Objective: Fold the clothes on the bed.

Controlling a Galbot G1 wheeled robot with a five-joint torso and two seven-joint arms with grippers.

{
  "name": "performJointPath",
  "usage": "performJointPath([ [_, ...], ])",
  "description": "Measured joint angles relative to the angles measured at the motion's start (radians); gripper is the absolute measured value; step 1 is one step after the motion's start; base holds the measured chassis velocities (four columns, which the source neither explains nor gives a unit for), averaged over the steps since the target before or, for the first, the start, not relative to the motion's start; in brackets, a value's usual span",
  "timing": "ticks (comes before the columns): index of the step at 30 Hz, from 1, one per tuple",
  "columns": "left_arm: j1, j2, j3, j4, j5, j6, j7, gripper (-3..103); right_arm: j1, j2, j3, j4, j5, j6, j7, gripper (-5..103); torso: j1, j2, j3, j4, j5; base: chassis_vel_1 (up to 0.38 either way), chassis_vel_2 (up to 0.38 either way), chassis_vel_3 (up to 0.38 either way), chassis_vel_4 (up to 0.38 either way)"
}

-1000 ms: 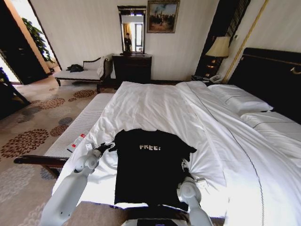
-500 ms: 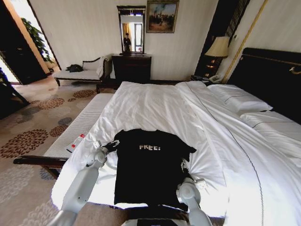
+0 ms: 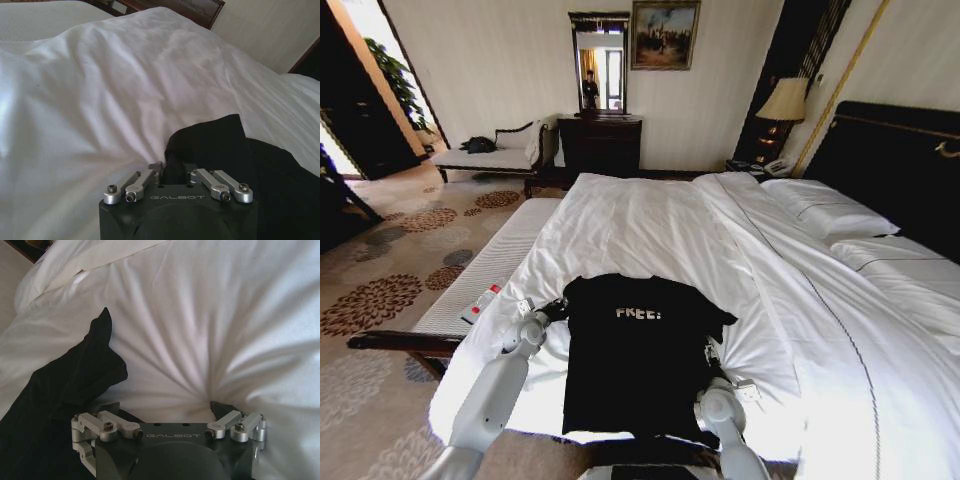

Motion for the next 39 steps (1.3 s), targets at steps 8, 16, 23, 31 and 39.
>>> performJointPath([
  [8,0.004,0.016,0.004,-0.063,-0.001,0.01,-0.013,3,-0.003,-0.002,0.001,0.0,0.0,0.0,0.001,100,0.0,0.0,0.0,0.0001,0.0,0.0,0.0,0.0,0.0],
  [16,-0.008,0.053,0.077,-0.169,0.004,0.028,-0.02,3,-0.002,-0.002,0.002,-0.004,0.0,0.001,0.002,100,0.0,0.0,0.0,0.0001,0.0001,0.0,0.0,0.0,0.0],
  [23,-0.066,0.048,0.228,-0.172,0.031,0.034,-0.03,3,-0.002,0.0,0.005,-0.004,-0.001,0.001,0.003,100,0.0,0.0,0.0,0.0,0.0003,0.0,0.0,0.0,0.0],
  [31,-0.085,0.024,0.301,-0.182,0.03,0.017,-0.02,9,0.0,0.005,0.014,0.007,-0.009,0.0,0.004,100,0.0,0.0,0.0,-0.0002,0.0007,0.0,0.0,0.0,0.0],
  [39,-0.019,0.037,0.217,-0.372,-0.175,0.056,0.008,36,0.002,0.008,0.013,0.011,-0.018,0.0,0.005,100,0.0,0.0,0.0,-0.0003,0.0005,0.0,0.0,0.0,0.0],
])
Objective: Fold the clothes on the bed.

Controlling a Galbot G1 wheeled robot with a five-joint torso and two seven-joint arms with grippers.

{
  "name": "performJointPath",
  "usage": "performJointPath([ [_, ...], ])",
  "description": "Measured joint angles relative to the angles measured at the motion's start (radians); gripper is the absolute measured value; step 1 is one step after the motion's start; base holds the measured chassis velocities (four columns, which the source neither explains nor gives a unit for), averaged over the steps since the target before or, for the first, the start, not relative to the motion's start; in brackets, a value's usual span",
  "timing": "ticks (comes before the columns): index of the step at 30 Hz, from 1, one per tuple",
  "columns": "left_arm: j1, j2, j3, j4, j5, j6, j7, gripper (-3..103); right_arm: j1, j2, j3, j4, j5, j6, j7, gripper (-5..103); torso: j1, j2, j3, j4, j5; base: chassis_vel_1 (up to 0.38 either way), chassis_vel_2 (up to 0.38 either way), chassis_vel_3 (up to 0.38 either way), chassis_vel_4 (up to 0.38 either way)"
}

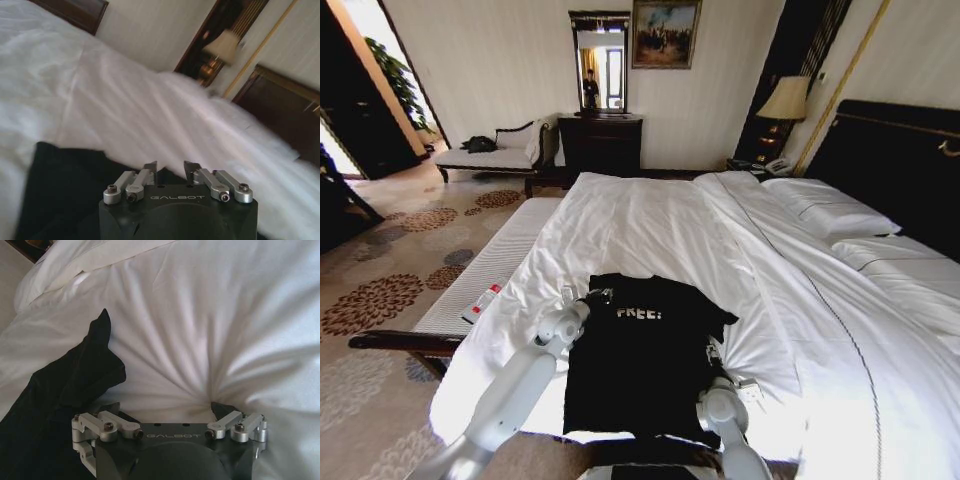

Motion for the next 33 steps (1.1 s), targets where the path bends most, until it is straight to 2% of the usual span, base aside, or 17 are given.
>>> performJointPath([
  [1,0.005,0.004,-0.013,-0.003,-0.007,0.0,0.0,42,0.001,0.002,-0.001,-0.002,-0.002,0.0,0.0,100,0.0,0.0,0.0,0.0001,-0.0001,0.0,0.0,0.0,0.0],
  [4,0.009,0.011,-0.03,0.025,0.0,0.0,-0.011,47,0.002,0.006,-0.005,-0.006,-0.009,0.0,0.0,100,0.0,0.0,0.0,0.0,-0.0005,0.0,0.0,0.0,0.0],
  [9,-0.001,0.001,-0.038,0.15,0.037,0.004,-0.055,74,0.001,0.01,-0.011,-0.008,-0.014,0.001,-0.002,100,0.0,0.0,0.0,0.0001,-0.0009,0.0,0.0,0.0,0.0],
  [11,-0.006,-0.003,-0.033,0.167,0.044,0.008,-0.058,74,0.0,0.01,-0.011,-0.007,-0.014,0.001,-0.003,100,0.0,0.0,0.0,0.0002,-0.0007,0.0,0.0,0.0,0.0],
  [14,-0.023,-0.017,-0.008,0.206,0.051,0.04,-0.062,90,-0.006,0.009,-0.008,-0.002,-0.014,0.001,-0.003,100,0.0,0.0,0.0,0.0003,-0.0007,0.0,0.0,0.0,0.0],
  [15,-0.023,-0.017,-0.008,0.206,0.051,0.04,-0.062,90,-0.006,0.009,-0.008,-0.002,-0.014,0.001,-0.003,100,0.0,0.0,0.0,0.0003,-0.0007,0.0,0.0,0.0,0.0],
  [17,-0.025,-0.016,0.007,0.214,0.066,0.067,-0.075,98,-0.009,0.008,-0.006,0.002,-0.012,0.001,-0.004,100,0.0,0.0,0.0,0.0004,-0.0004,0.0,0.0,0.0,0.0],
  [22,-0.002,0.023,0.007,0.193,0.134,0.069,-0.08,100,-0.012,0.004,0.001,0.006,0.0,0.001,-0.004,100,0.0,0.0,0.0,0.0006,-0.0002,0.0,0.0,0.0,0.0],
  [24,0.019,0.052,0.002,0.172,0.204,0.053,-0.071,100,-0.012,0.002,0.003,0.005,0.004,0.001,-0.004,100,0.0,0.0,0.0,0.0006,-0.0002,0.0,0.0,0.0,0.0],
  [25,0.019,0.052,0.002,0.172,0.204,0.053,-0.071,100,-0.012,0.002,0.003,0.005,0.004,0.001,-0.004,100,0.0,0.0,0.0,0.0006,-0.0002,0.0,0.0,0.0,0.0],
  [26,0.037,0.072,0.005,0.162,0.263,0.033,-0.058,100,-0.012,0.002,0.003,0.004,0.006,0.001,-0.004,100,0.0,0.0,0.0,0.0007,-0.0002,0.0,0.0,0.0,0.0],
  [28,0.061,0.091,0.016,0.151,0.322,0.008,-0.041,100,-0.008,0.001,0.002,-0.002,0.006,0.001,-0.004,100,0.0,0.0,0.0,0.0006,-0.0003,0.0,0.0,0.0,0.0],
  [33,0.068,0.082,0.027,0.152,0.357,-0.012,-0.035,100,0.001,0.002,-0.003,-0.01,0.006,0.001,-0.004,100,0.0,0.0,0.0,-0.0003,-0.0007,0.0,0.0,0.0,0.0],
])
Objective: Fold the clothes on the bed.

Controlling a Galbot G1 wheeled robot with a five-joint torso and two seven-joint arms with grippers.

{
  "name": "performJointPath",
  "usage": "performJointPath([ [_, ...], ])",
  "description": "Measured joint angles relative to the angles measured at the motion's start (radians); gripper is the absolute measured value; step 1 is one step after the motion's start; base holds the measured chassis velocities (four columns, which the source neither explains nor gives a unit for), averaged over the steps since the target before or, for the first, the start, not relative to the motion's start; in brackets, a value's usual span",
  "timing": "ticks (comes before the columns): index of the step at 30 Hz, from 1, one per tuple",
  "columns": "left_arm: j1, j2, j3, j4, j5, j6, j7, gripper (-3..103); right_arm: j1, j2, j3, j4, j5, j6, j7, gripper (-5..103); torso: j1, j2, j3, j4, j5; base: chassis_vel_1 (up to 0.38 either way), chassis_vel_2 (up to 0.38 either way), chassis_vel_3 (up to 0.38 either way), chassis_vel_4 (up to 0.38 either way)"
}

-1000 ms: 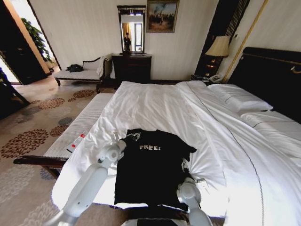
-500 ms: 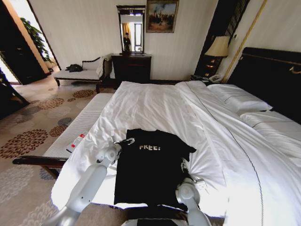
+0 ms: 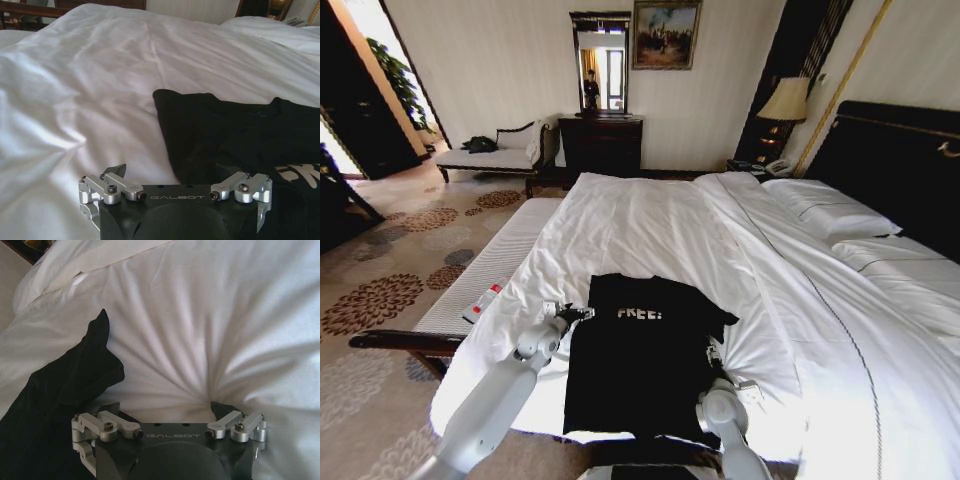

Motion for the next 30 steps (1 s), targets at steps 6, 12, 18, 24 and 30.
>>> performJointPath([
  [6,-0.034,-0.021,0.021,0.035,0.018,0.023,-0.005,100,0.002,-0.004,-0.003,-0.001,0.0,0.0,0.0,100,0.0,0.0,0.0,0.0004,0.0001,0.0,0.0,0.0,0.0],
  [12,-0.101,-0.048,0.057,0.088,0.019,0.049,-0.018,100,0.002,-0.007,-0.001,-0.004,0.0,0.0,0.0,100,0.0,0.0,0.0,0.0006,0.0003,0.0,0.0,0.0,0.0],
  [18,-0.181,-0.065,0.106,0.133,0.019,0.069,-0.021,100,0.001,-0.003,0.0,-0.005,0.0,0.0,0.0,100,0.0,0.0,0.0,0.0006,0.0002,0.0,0.0,0.0,0.0],
  [24,-0.225,-0.072,0.14,0.13,-0.025,0.087,-0.035,100,0.0,-0.002,0.001,-0.003,0.0,0.0,0.001,100,0.0,0.0,0.0,0.0006,0.0003,0.0,0.0,0.0,0.0],
  [30,-0.211,-0.068,0.141,0.013,-0.179,0.096,-0.021,100,-0.004,-0.005,0.004,0.002,0.0,-0.001,0.002,100,0.0,0.0,0.0,0.0008,0.0005,0.0,0.0,0.0,0.0],
])
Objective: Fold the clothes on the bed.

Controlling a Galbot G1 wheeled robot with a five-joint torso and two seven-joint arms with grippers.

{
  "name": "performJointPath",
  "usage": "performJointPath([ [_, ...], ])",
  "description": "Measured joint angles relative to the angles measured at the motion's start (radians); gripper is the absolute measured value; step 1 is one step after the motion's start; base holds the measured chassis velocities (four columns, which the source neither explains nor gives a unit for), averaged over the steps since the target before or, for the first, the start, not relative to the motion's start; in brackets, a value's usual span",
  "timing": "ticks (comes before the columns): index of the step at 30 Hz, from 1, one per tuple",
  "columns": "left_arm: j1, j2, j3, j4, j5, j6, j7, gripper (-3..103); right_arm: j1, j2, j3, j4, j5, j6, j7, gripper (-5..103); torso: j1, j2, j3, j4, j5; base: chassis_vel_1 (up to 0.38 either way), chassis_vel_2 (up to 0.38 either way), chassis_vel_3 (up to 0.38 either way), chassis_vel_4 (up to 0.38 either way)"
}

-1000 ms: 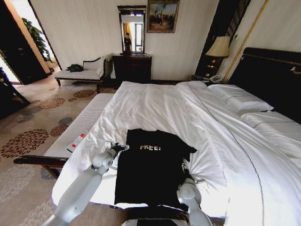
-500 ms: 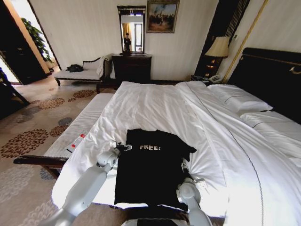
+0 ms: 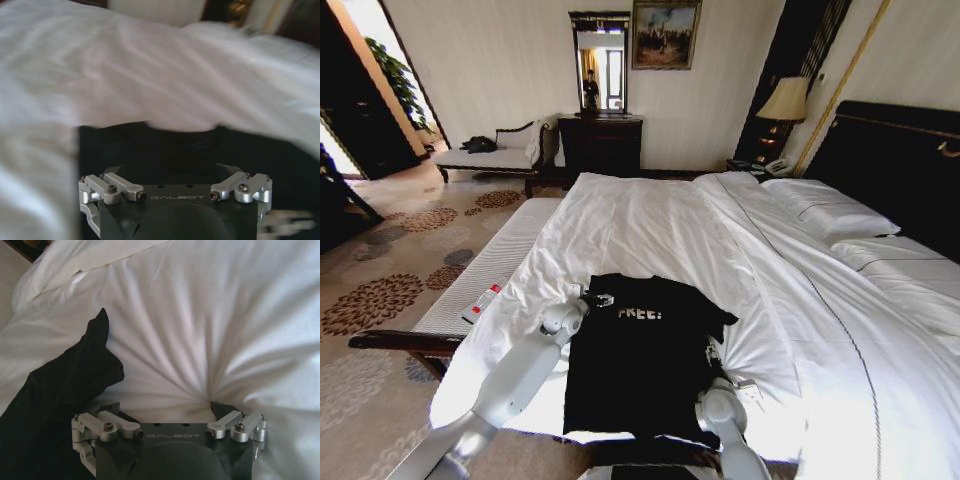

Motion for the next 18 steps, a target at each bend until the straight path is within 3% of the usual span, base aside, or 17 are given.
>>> performJointPath([
  [2,0.012,-0.011,-0.038,-0.051,-0.09,-0.018,0.009,100,0.0,-0.001,0.001,0.001,0.0,0.0,0.001,100,0.0,0.0,0.0,0.0,0.0002,0.0,0.0,0.0,0.0],
  [7,0.028,-0.035,-0.143,-0.082,-0.19,-0.049,-0.001,100,0.006,0.0,0.003,0.003,0.001,-0.003,0.007,100,0.0,0.0,0.0,-0.0006,0.0002,0.0,0.0,0.0,0.0],
  [14,0.101,-0.005,-0.297,-0.082,-0.175,-0.073,-0.032,100,0.03,-0.018,0.014,-0.006,0.004,-0.012,0.015,100,0.0,0.0,0.0,-0.0004,0.0001,0.0,0.0,0.0,0.0],
  [18,0.204,0.035,-0.446,-0.082,-0.083,-0.056,-0.076,100,0.067,-0.066,0.025,-0.03,0.007,-0.028,0.008,100,0.0,0.0,0.0,-0.0006,0.0,0.0,0.0,0.0,0.0],
])
